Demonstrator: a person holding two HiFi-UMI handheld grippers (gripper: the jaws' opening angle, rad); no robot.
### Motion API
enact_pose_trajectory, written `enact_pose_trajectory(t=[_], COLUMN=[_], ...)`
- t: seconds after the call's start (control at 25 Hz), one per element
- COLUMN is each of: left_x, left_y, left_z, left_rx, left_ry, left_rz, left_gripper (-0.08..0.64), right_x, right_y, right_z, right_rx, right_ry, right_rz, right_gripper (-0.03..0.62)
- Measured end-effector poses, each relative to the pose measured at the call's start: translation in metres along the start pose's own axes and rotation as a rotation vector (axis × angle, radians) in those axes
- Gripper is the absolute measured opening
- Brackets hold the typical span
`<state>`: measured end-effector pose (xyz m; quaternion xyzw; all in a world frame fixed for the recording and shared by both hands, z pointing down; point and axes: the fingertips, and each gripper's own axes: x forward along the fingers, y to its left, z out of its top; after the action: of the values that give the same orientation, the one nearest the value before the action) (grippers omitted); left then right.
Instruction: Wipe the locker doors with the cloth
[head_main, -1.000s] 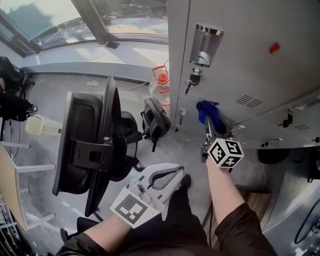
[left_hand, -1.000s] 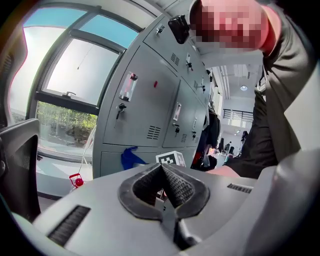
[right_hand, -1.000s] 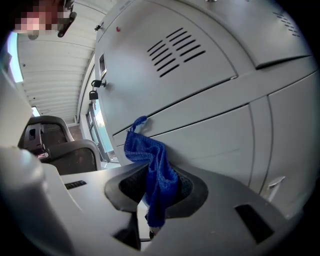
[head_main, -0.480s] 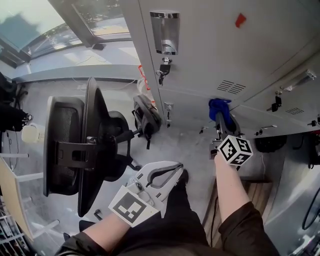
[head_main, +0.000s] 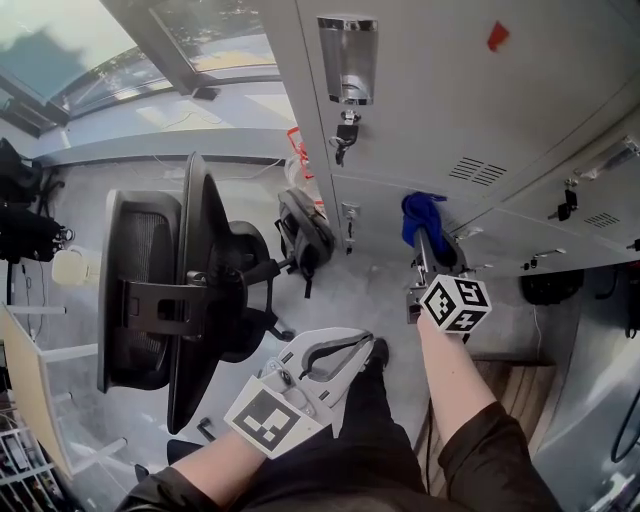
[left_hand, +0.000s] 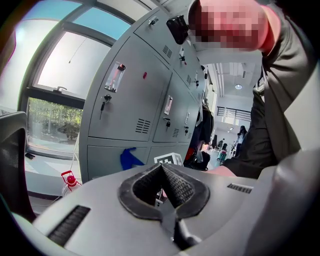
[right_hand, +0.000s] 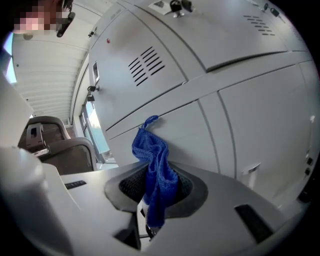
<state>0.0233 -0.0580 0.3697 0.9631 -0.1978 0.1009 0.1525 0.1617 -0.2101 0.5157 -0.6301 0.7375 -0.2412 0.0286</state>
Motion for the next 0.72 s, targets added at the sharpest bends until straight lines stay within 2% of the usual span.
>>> enact_pose_trajectory(t=[0.24, 0.36, 0.52, 0.72], left_x=[-0.021, -0.031, -0.039, -0.036], left_y=[0.013, 0.020, 0.026, 0.026], left_z=[-0.002, -0.004, -0.008, -0.013], left_rx=[-0.004, -0.007, -0.020, -0.036], left_ry=[0.001, 0.011, 0.011, 0.006], left_rz=[0.037, 0.058, 0.078, 0.079], left_gripper=[0.008, 0.008, 0.008, 0.008], right_x=[0.042, 0.060, 0.081, 0.091], right_y=[0.065, 0.084, 0.090, 0.073], right_z=[-0.050, -0.064, -0.072, -0.066], right_rx=[-0.017, -0.027, -0.036, -0.053], right_ry=[0.073, 0.099, 0.109, 0.103], right_rz=[0.104, 0.133, 0.137, 0.113], right_gripper=[0.078, 0.078, 0.077, 0.078])
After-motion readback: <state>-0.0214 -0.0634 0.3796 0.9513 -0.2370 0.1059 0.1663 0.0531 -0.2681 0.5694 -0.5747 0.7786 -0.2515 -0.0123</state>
